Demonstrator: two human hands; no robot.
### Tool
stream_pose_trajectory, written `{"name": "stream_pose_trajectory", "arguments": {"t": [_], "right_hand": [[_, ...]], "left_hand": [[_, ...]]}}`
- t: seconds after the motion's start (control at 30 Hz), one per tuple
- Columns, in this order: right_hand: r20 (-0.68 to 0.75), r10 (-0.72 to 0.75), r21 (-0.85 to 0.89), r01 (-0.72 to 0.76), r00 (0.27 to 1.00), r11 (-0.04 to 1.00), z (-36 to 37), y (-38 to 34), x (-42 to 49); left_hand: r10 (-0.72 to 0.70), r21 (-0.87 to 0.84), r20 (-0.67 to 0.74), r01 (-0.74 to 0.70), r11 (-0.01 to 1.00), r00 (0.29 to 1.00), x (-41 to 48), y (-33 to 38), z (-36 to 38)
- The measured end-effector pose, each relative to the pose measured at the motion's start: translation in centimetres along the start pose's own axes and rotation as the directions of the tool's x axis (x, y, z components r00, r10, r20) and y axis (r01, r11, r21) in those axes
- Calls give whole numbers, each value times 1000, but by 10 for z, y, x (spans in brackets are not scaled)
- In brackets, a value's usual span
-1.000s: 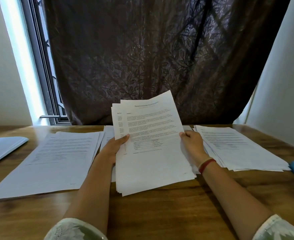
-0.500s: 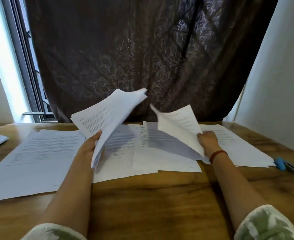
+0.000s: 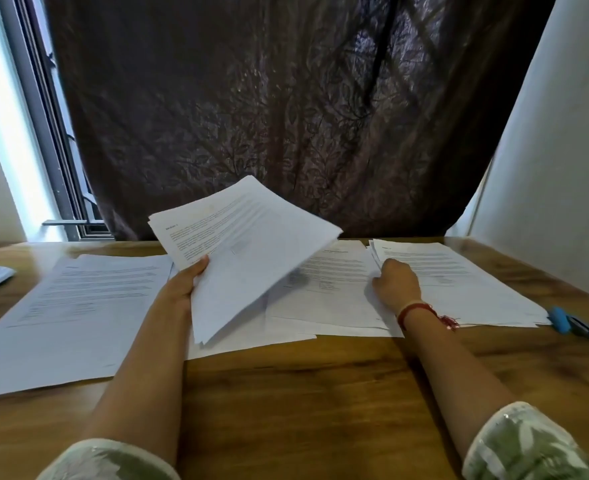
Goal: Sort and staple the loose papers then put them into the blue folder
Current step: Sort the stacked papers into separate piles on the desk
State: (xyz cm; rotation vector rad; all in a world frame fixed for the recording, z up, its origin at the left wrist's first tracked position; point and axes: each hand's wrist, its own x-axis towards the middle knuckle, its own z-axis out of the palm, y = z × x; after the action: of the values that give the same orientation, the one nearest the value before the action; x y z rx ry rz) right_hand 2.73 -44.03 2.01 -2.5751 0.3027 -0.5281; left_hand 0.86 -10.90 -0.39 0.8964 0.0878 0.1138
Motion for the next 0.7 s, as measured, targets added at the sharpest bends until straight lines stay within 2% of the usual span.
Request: {"name": "stream_pose_trajectory", "arguments": {"t": [0.07,0.13,0.17,0.2,0.23,0.27,0.33,0.37,0.5,0.7], "right_hand": [[-63,-51,-74,47,997,996,-3,-3,0],[-142,-110,6,112,984,994,-6,-7,3],[-146,-95,178,121,985,977,-10,-12,3],[-96,-49,406,84,994,910,-11,-17,4],[16,-13,616,1,1000,788,-13,-22,4],[157,-6,741,-114,988,662,-15,-29,2],[350,-65,763,-244,934,599,-13,-36,-3],[376,-98,762,-247,922,599,-9,-37,-5],[336,-125,774,-198,934,601,0,-37,-13],[399,-107,733,-246,911,634,7,-36,-14]], "left_hand": [[23,32,52,-25,999,998,-3,0,4],[25,89,102,-34,995,995,-3,2,8],[5,122,130,-21,992,991,-1,2,8],[-4,161,140,-19,987,990,0,3,9],[-17,194,151,-13,981,988,2,4,9],[-28,223,155,-7,975,988,3,4,9],[-46,286,148,2,958,988,7,3,8],[-53,310,144,6,951,988,9,1,7],[-54,374,112,8,927,992,11,-3,6],[-53,400,117,2,916,992,14,-5,6]]}}
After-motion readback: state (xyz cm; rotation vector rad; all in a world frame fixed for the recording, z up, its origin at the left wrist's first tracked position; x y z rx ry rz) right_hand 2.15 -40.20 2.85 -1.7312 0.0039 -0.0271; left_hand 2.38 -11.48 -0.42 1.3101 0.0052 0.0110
